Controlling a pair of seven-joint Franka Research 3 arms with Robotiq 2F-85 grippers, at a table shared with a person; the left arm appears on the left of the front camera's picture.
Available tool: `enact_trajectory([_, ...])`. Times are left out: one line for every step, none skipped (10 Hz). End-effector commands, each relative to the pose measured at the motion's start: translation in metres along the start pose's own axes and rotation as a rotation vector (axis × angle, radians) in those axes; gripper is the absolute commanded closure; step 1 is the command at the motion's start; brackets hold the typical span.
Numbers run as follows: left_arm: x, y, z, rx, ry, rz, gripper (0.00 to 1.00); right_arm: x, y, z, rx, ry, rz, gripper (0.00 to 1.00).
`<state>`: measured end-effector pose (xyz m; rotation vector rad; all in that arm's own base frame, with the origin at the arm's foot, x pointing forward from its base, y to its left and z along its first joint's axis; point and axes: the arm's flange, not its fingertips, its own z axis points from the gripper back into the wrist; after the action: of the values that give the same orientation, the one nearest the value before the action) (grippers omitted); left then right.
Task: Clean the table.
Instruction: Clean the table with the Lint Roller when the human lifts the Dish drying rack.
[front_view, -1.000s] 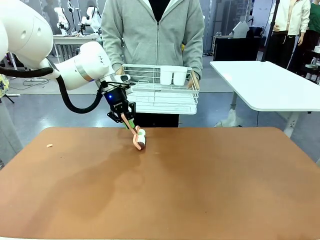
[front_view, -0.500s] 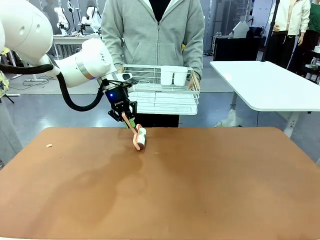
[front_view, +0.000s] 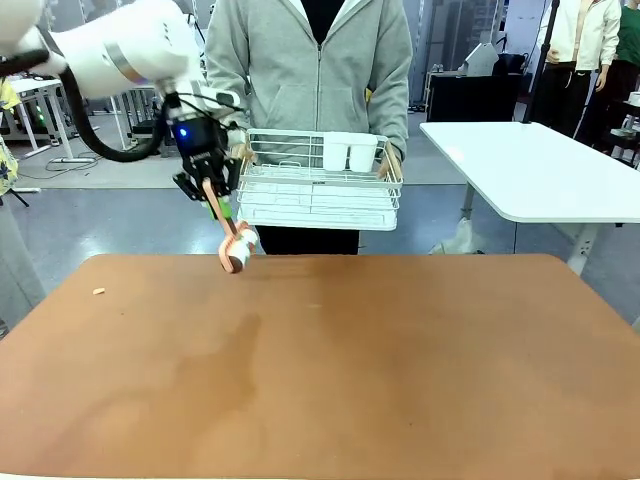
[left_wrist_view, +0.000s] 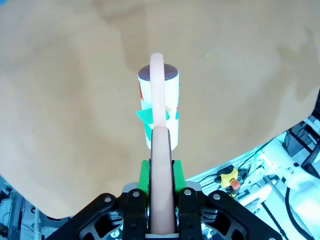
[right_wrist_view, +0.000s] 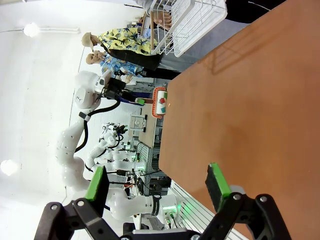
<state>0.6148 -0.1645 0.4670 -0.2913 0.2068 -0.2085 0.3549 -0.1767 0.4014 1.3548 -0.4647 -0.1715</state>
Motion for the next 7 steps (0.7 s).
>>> enact_trajectory([0.004, 0.011, 0.005, 0.002, -0.007, 0.063, 0.79, 0.0, 0.003, 0.0, 0.014, -0.01, 0.006, 0.0])
enact_trajectory([-0.001, 0.018, 0.012, 0.001, -0.022, 0.065, 0.79, 0.0, 0.003, 0.0, 0.014, -0.01, 0.006, 0.0])
enact_trajectory([-0.007, 0.023, 0.022, 0.006, -0.048, 0.07, 0.79, 0.0, 0.003, 0.0, 0.014, -0.01, 0.006, 0.0])
enact_trajectory([-0.009, 0.031, 0.03, 0.019, -0.097, 0.088, 0.79, 0.0, 0.003, 0.0, 0.014, -0.01, 0.006, 0.0])
enact_trajectory([-0.011, 0.039, 0.034, 0.038, -0.116, 0.102, 0.79, 0.0, 0.003, 0.0, 0.014, -0.01, 0.006, 0.0])
enact_trajectory([-0.011, 0.051, 0.043, 0.052, -0.145, 0.126, 0.79, 0.0, 0.003, 0.0, 0.014, -0.01, 0.006, 0.0])
enact_trajectory([-0.016, 0.068, 0.056, 0.11, -0.195, 0.151, 0.79, 0.0, 0.003, 0.0, 0.014, -0.01, 0.006, 0.0])
